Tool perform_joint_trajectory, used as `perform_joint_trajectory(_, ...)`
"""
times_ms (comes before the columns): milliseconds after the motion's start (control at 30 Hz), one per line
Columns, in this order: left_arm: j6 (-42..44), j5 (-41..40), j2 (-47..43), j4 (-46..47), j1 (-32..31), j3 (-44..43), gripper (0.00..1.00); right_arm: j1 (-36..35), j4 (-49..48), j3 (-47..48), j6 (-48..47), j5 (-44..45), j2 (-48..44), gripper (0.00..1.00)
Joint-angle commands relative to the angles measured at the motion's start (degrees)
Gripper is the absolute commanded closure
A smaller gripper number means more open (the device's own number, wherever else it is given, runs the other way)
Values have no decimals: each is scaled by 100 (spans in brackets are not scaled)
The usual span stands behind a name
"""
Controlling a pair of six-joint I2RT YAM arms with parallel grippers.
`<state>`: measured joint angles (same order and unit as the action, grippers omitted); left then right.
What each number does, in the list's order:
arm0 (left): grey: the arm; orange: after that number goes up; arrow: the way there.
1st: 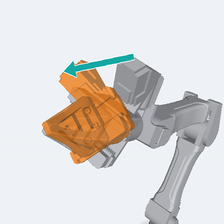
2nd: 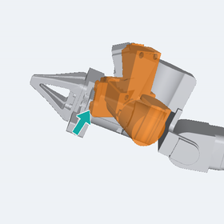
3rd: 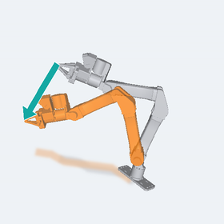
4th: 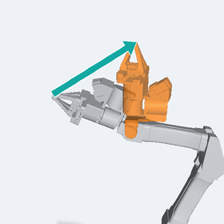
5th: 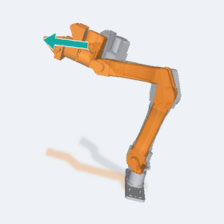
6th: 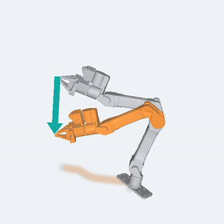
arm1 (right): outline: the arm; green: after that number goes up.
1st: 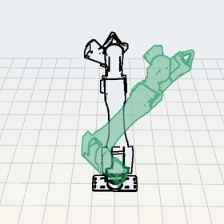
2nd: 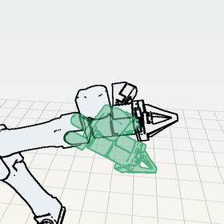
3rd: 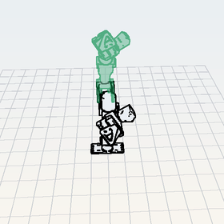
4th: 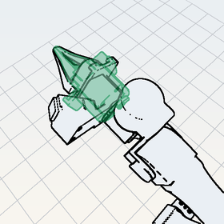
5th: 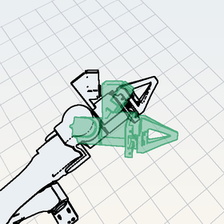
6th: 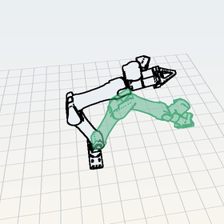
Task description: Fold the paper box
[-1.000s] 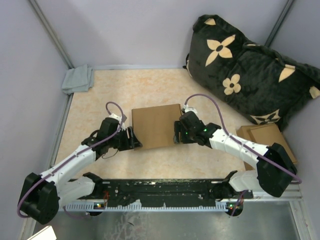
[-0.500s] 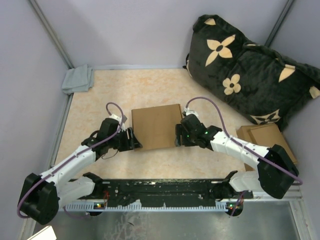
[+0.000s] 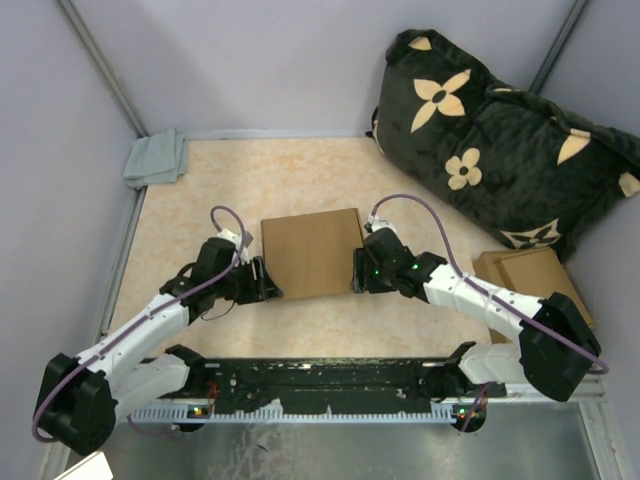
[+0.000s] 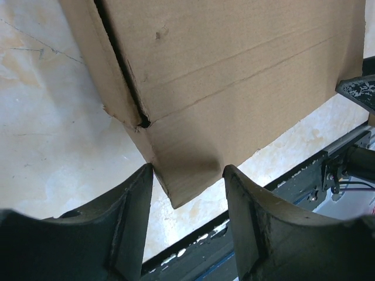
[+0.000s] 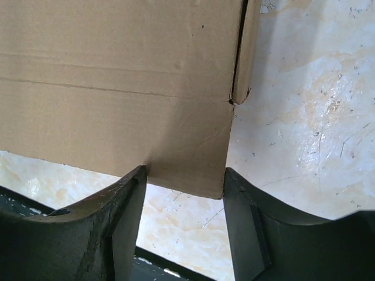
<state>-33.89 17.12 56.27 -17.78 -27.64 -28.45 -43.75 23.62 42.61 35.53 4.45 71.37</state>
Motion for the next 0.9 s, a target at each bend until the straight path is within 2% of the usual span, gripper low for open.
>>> perform_joint_trajectory(0,-26,107,-146,32,-36,-137,43,-61,-112,132,-89,9,-175,46)
perform_joint_trajectory(167,10,76,-111,28,-33,-136,43,-65,-183,33,-190,215,-161,46)
perform_joint_trajectory(400,14,84,24,64,-31,-135,43,-62,-607,-165,-395,256,-89,52)
perform_joint_trajectory(667,78,29,23,1,-34,-192,43,-64,-414,-85,-395,322,-87,46)
perform_joint_trajectory(867,80,27,71,28,-31,-155,44,-64,-549,-173,-438,333,-57,46)
